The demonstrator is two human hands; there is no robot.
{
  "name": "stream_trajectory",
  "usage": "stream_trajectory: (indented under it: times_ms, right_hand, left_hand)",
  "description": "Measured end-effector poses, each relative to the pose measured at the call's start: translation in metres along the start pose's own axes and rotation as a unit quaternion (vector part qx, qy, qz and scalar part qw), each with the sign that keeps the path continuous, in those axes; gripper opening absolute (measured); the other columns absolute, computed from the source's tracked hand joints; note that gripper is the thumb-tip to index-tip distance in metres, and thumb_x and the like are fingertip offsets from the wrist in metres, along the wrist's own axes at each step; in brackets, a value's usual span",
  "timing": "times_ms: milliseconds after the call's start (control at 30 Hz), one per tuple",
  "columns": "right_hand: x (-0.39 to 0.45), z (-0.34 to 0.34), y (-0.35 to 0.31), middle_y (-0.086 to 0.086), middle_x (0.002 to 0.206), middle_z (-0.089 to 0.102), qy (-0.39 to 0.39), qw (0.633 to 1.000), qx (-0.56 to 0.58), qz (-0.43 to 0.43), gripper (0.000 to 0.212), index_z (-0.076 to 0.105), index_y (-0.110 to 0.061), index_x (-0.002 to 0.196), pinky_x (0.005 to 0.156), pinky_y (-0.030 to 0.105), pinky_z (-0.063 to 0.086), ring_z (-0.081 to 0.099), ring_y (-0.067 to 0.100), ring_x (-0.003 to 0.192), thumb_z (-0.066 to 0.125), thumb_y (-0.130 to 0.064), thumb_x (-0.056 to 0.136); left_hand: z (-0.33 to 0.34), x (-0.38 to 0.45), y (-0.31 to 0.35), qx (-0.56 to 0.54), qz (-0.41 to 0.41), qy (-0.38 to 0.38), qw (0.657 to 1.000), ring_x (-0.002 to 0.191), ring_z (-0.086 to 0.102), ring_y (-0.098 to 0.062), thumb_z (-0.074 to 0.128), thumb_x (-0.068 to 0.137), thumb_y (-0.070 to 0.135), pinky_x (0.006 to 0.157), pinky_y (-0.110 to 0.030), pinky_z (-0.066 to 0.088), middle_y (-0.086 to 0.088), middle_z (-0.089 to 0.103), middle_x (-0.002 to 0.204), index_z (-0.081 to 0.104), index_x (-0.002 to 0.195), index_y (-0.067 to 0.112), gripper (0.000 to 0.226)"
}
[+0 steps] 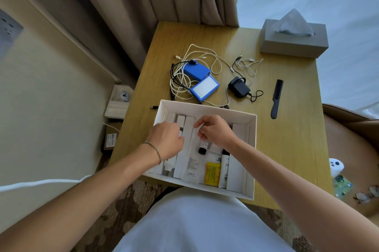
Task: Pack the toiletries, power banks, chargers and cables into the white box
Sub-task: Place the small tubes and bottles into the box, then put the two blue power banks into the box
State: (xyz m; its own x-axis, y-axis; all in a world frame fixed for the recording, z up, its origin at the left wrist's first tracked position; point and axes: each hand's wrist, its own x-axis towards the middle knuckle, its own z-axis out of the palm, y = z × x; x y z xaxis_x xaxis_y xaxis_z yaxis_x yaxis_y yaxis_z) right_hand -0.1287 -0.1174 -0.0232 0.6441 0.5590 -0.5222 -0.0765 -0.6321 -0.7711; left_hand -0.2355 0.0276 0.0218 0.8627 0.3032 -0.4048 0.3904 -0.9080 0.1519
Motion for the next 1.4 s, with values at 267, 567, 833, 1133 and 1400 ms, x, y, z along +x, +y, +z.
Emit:
stream_trajectory:
  times_ms: [267, 567, 833, 1133, 1400]
  right_hand:
    - [-0.004, -0.024, -0.046, 0.0, 0.076, 0.074, 0.027, 0.998, -0.017, -0.059, 0.031, 0.072, -0.021, 0.092, 0.079, 0.038, 0.06, 0.07, 0.017, 0.076, 0.049, 0.0, 0.085]
    - [0.039, -0.053, -0.075, -0.004, 0.077, 0.073, 0.117, 0.992, -0.025, -0.051, 0.03, 0.071, -0.031, 0.085, 0.07, 0.037, 0.06, 0.07, 0.016, 0.071, 0.056, -0.005, 0.088]
    - [0.111, -0.057, -0.066, -0.001, 0.126, 0.066, 0.111, 0.934, -0.332, -0.073, 0.052, 0.062, -0.027, 0.126, 0.079, 0.033, 0.052, 0.058, 0.021, 0.112, 0.065, -0.001, 0.081]
    - [0.151, -0.043, -0.045, 0.009, 0.146, 0.044, 0.019, 0.793, -0.591, -0.15, 0.077, 0.04, -0.027, 0.151, 0.101, 0.04, 0.044, 0.04, 0.03, 0.132, 0.072, -0.022, 0.081]
    - [0.161, -0.044, -0.032, 0.014, 0.136, 0.049, 0.038, 0.721, -0.657, -0.218, 0.069, 0.051, -0.024, 0.14, 0.109, 0.051, 0.037, 0.043, 0.036, 0.127, 0.074, -0.032, 0.075]
  left_hand:
    - [-0.039, 0.022, 0.011, -0.103, 0.065, 0.169, 0.978, 0.082, 0.055, -0.013, 0.058, 0.091, 0.027, 0.063, -0.029, 0.046, 0.006, 0.06, 0.088, 0.066, 0.094, 0.02, 0.01]
    - [-0.067, 0.074, -0.01, -0.112, 0.081, 0.171, 0.976, 0.09, 0.054, -0.008, 0.058, 0.093, 0.028, 0.064, -0.021, 0.041, 0.009, 0.06, 0.098, 0.063, 0.105, 0.026, 0.013]
    - [-0.065, 0.116, -0.031, -0.103, 0.096, 0.132, 0.981, 0.089, 0.051, -0.007, 0.059, 0.093, 0.029, 0.058, -0.015, 0.032, 0.014, 0.052, 0.093, 0.062, 0.105, 0.029, 0.012]
    - [-0.057, 0.146, -0.051, -0.112, 0.106, 0.104, 0.983, 0.093, 0.053, -0.007, 0.058, 0.093, 0.027, 0.063, -0.018, 0.037, 0.011, 0.058, 0.101, 0.064, 0.104, 0.029, 0.013]
    - [-0.058, 0.154, -0.064, -0.119, 0.098, 0.089, 0.984, 0.073, 0.049, -0.004, 0.057, 0.093, 0.026, 0.056, -0.019, 0.032, 0.01, 0.056, 0.101, 0.064, 0.102, 0.027, 0.011]
